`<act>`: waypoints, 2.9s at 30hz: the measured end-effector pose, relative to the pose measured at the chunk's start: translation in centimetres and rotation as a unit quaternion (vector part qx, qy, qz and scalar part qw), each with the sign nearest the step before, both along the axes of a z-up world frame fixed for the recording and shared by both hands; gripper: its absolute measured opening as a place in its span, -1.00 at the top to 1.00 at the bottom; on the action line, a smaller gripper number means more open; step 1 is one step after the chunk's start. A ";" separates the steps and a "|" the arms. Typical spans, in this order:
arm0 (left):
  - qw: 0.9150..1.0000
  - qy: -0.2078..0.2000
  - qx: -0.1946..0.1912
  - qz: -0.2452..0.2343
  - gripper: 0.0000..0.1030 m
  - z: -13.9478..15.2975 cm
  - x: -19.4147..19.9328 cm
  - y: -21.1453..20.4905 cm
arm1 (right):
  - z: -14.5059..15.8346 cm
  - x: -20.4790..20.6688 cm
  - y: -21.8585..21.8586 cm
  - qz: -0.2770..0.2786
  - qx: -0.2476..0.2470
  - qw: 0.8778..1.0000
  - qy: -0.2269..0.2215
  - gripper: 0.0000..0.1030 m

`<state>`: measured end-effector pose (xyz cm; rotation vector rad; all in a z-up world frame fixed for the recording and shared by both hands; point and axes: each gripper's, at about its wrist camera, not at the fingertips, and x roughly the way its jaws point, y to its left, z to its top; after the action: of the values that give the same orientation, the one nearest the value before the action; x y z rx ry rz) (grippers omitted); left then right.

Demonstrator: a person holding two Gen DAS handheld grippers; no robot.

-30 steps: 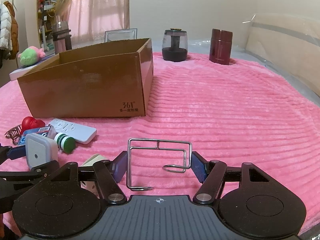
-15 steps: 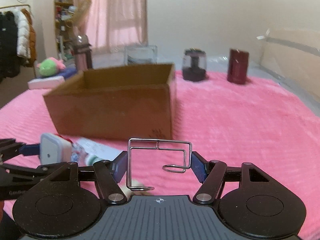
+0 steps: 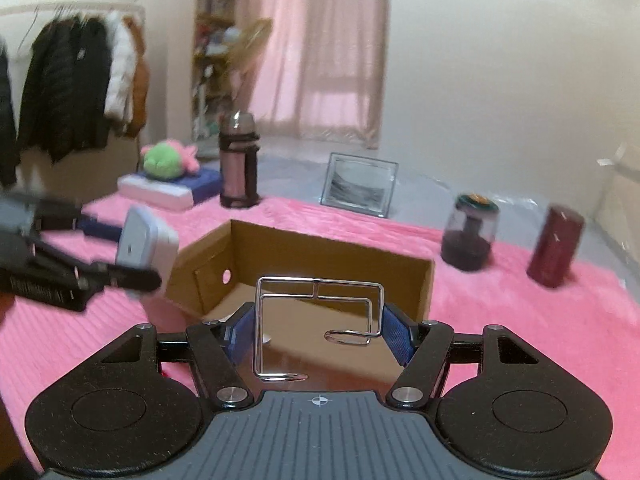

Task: Organize rigid objects
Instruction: 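Lower the night light into the box with the left tool while the right tool drops the wire rack, then withdraw both tools from the box toward the remaining items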

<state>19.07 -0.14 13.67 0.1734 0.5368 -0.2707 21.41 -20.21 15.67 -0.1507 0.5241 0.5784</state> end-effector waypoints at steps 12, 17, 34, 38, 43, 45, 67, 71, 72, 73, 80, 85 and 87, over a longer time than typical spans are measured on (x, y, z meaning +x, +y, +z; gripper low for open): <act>0.991 0.102 0.041 -0.073 -0.17 -3.2 13.5 0.3 | -5.2 12.8 5.6 0.088 -0.139 0.982 0.097 -0.23; 0.984 0.153 0.049 -0.084 -0.17 -7.1 17.7 -0.1 | -8.8 16.2 7.3 0.116 -0.180 0.965 0.154 -0.23; 0.958 0.240 0.100 -0.119 -0.17 -13.0 22.4 -3.0 | -14.3 18.9 8.6 0.144 -0.271 0.931 0.199 -0.23; 0.955 0.250 0.101 -0.125 -0.17 -13.4 22.9 -3.4 | -14.5 19.1 8.4 0.144 -0.271 0.930 0.204 -0.23; 0.952 0.254 0.114 -0.130 -0.18 -13.7 23.0 -4.0 | -14.6 19.1 8.8 0.141 -0.278 0.927 0.208 -0.23; 0.952 0.251 0.118 -0.127 -0.17 -13.6 22.9 -4.1 | -14.4 19.2 9.1 0.140 -0.279 0.928 0.204 -0.23; 0.994 0.079 -0.069 -0.032 -0.18 -1.4 7.4 1.2 | -0.1 4.1 1.0 -0.001 -0.033 0.998 0.045 -0.23; 0.995 0.050 -0.084 -0.014 -0.28 -1.2 1.5 1.0 | -0.2 -1.0 -0.7 -0.016 -0.001 0.999 0.033 -0.23; 0.996 0.043 -0.081 -0.008 -0.28 -1.4 0.1 1.0 | -0.4 -2.5 -1.0 -0.022 0.002 0.999 0.027 -0.23; 0.996 0.038 -0.080 -0.001 -0.29 -1.7 -1.2 0.9 | -0.5 -3.7 -1.1 -0.028 0.002 0.999 0.023 -0.23; 0.992 0.032 -0.107 0.066 -0.35 -4.8 -8.8 1.2 | -3.4 -10.8 -2.7 -0.078 0.030 0.996 0.026 -0.23; 0.985 0.051 -0.138 0.093 -0.37 -7.5 -12.3 1.7 | -6.6 -13.9 -3.2 -0.088 0.001 0.996 0.027 -0.23; 0.980 0.069 -0.153 0.104 -0.37 -8.7 -12.8 2.0 | -7.4 -14.6 -3.6 -0.099 0.004 0.994 0.041 -0.23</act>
<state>6.22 1.82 4.94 -0.2020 0.6392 -0.1595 6.81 -23.81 8.23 -0.0654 0.6082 0.3934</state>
